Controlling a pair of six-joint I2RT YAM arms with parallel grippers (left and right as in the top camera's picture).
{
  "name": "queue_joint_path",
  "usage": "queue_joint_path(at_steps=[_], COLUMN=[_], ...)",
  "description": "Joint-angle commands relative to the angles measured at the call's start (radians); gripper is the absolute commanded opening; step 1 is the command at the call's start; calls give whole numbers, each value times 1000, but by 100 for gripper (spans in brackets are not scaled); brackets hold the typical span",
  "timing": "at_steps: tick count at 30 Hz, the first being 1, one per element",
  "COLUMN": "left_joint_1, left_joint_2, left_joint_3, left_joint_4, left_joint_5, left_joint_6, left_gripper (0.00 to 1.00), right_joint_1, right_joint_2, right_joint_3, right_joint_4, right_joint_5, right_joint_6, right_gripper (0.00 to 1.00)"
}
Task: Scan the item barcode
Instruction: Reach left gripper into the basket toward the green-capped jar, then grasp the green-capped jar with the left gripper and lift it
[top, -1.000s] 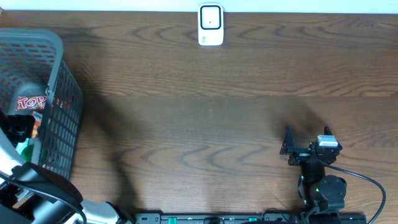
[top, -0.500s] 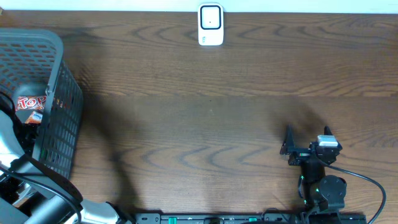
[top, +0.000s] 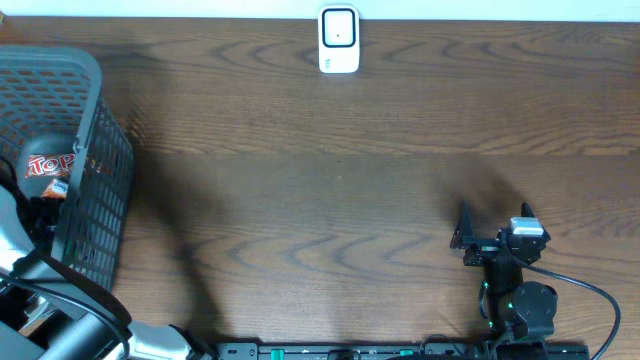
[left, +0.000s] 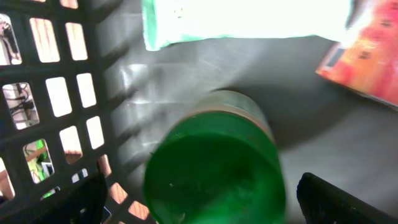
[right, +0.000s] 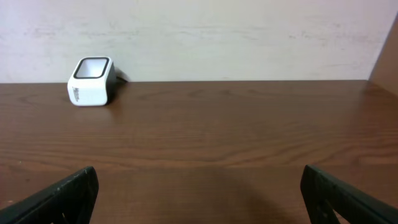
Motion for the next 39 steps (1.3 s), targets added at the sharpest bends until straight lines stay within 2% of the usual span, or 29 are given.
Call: queue_joint_path(at_steps=[1,4,13,36,37,39], left_joint_1=[31,43,43,43,43,43], left_joint_2=[6,6,6,96,95,95], left_joint_3=[-38,-74,-154,-154,-154,-154], left_joint_4=[18,59,161,209,205,201], left_joint_5=[24,69,72,72,72,72], left_joint_6=[9,39,45,67,67,71], left_gripper=[98,98,98,99,96,83], right_joint_1=[6,6,6,6,6,6], right_joint_2=[-2,-2,-2,-2,-2,-2], right_joint_3=[-1,-1,-1,-1,-1,-1], right_joint_4=[-3,-3,-3,-3,-3,-3], right_joint_5=[2,2,2,2,2,2], right_joint_6=[-15,-15,-15,-15,-15,-15], right_gripper=[99,99,99,99,99,99])
